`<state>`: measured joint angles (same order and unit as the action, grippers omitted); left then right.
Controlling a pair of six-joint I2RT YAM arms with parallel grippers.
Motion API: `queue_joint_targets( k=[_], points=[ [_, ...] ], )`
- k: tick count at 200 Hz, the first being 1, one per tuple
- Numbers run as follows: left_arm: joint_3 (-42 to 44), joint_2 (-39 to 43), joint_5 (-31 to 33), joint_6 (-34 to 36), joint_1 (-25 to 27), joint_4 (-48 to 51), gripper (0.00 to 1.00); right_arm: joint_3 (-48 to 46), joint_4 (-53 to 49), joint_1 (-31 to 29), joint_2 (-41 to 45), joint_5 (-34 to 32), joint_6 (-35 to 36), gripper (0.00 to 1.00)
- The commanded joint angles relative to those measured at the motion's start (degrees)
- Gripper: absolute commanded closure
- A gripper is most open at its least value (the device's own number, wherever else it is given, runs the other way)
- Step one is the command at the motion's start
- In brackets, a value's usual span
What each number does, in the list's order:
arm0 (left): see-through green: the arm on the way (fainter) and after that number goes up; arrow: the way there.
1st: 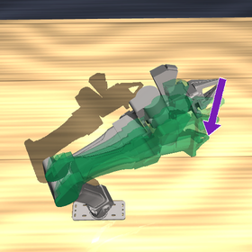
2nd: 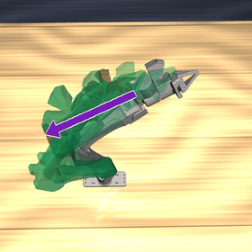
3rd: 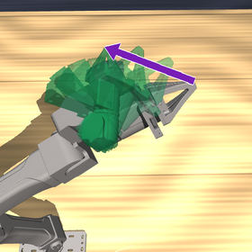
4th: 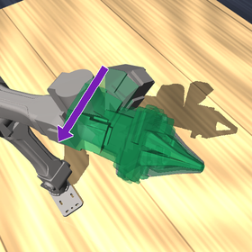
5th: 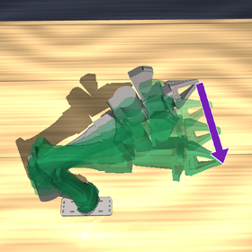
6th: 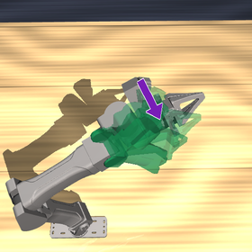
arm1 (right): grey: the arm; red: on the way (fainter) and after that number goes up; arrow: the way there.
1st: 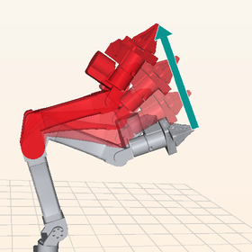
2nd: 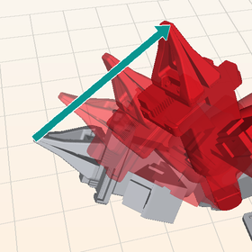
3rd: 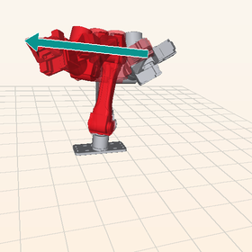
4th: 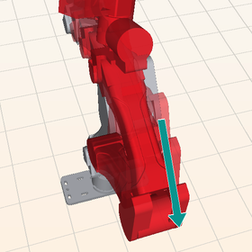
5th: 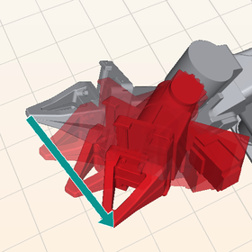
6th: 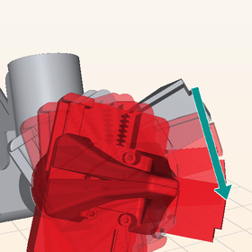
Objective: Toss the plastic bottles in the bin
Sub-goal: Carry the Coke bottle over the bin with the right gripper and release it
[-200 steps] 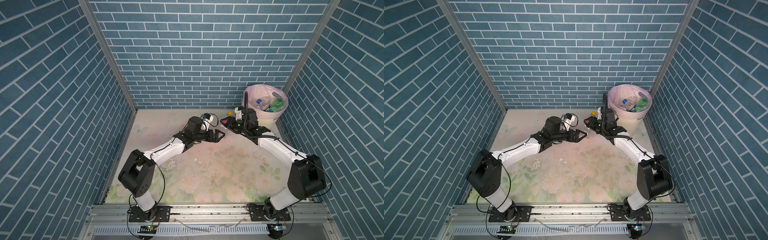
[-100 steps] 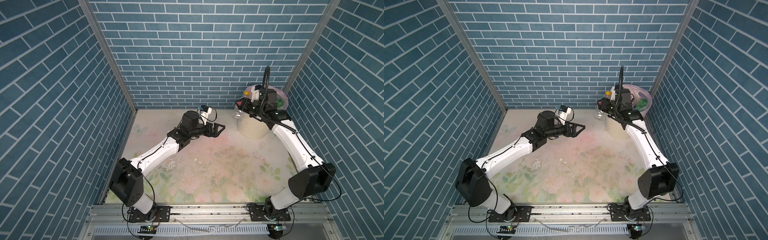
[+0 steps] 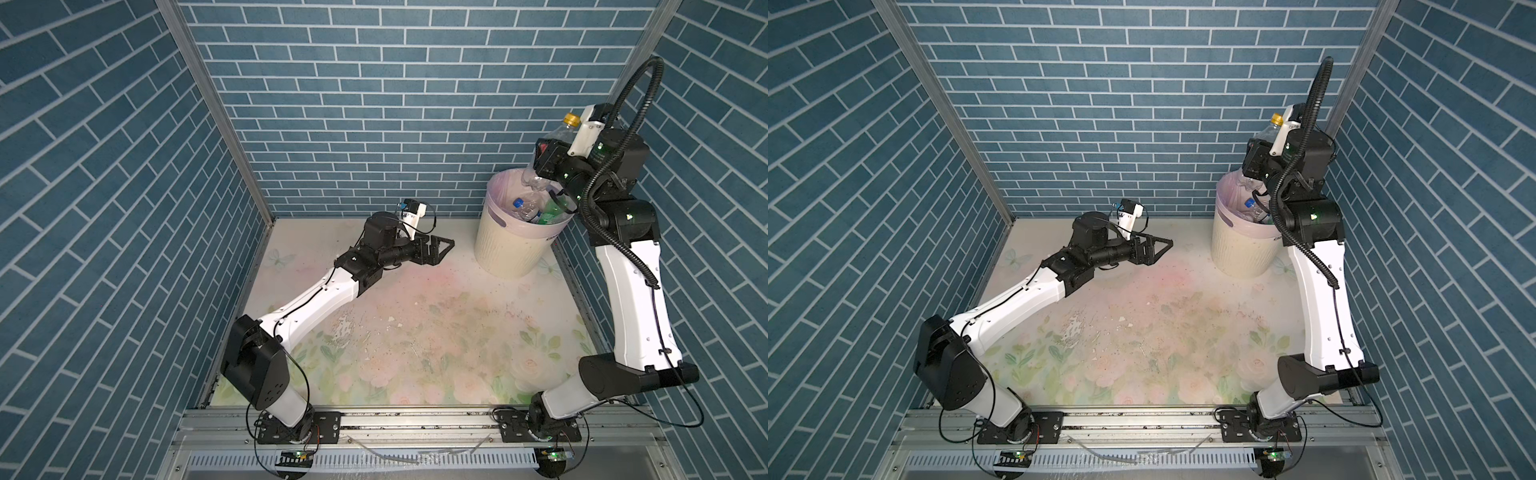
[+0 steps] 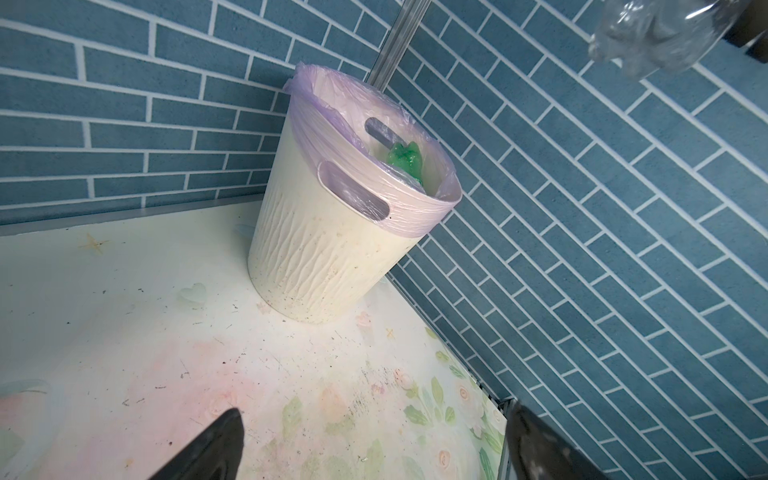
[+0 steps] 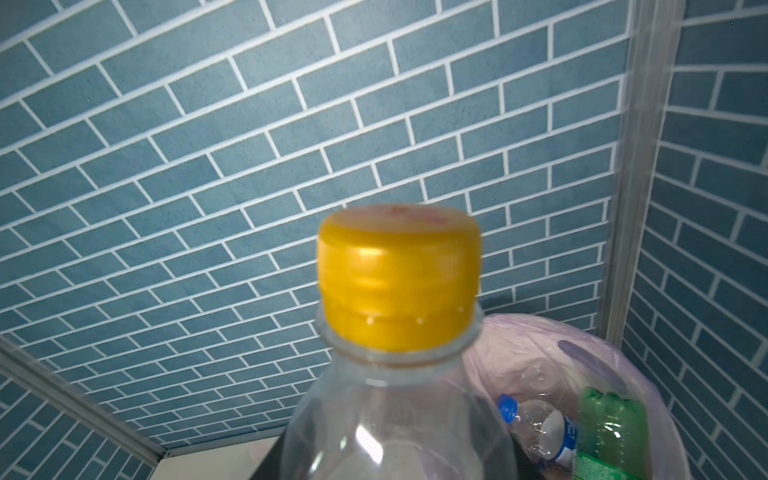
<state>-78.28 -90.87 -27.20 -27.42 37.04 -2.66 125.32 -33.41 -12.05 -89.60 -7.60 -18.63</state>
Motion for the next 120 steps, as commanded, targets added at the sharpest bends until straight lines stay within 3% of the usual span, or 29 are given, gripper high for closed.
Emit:
queue_joint_targets(
  k=[1, 13, 24, 32, 46, 53, 70, 102, 120],
  points=[
    [-0.4, -0.8, -0.1, 1.3, 0.1, 1.2, 0.01, 2.3, 0.1, 2.6, -4.5, -3.8, 3.0, 0.68],
    [-0.5, -1.1, -0.1, 1.4, 0.2, 1.3, 0.01, 4.2, -1.4, 4.4, -9.6, -3.7, 2.3, 0.68],
    [-0.6, -1.2, -0.2, 1.4, 0.2, 1.3, 0.01, 7.3, -4.5, 6.4, -15.7, -2.1, 0.5, 0.61],
    [-0.5, -1.4, -0.3, 1.4, 0.1, 1.3, 0.01, 10.5, -7.6, 7.8, -20.4, -0.2, -1.0, 0.47],
    [-0.5, -1.6, -0.5, 1.3, 0.2, 1.6, 0.01, 19.3, -14.9, 9.2, -28.0, 1.6, -1.9, 0.15],
    [-0.6, -1.8, -0.8, 1.5, 0.1, 1.9, 0.01, 24.8, -18.8, 9.3, -30.9, 2.2, -1.8, 0.07],
    [-0.3, -2.0, -0.8, 1.8, 0.1, 2.4, 0.01, 29.1, -21.0, 9.0, -31.0, 3.6, -1.7, 0.02],
    [0.3, -2.8, -1.4, 0.5, 0.1, 0.7, 0.01, 10.9, -8.3, 8.8, -18.4, 3.8, -1.9, 0.01],
    [0.8, -3.0, -1.5, -0.2, 0.1, -0.4, 0.01, 7.6, -7.6, 8.8, -15.7, 3.5, -1.8, 0.01]
  ],
)
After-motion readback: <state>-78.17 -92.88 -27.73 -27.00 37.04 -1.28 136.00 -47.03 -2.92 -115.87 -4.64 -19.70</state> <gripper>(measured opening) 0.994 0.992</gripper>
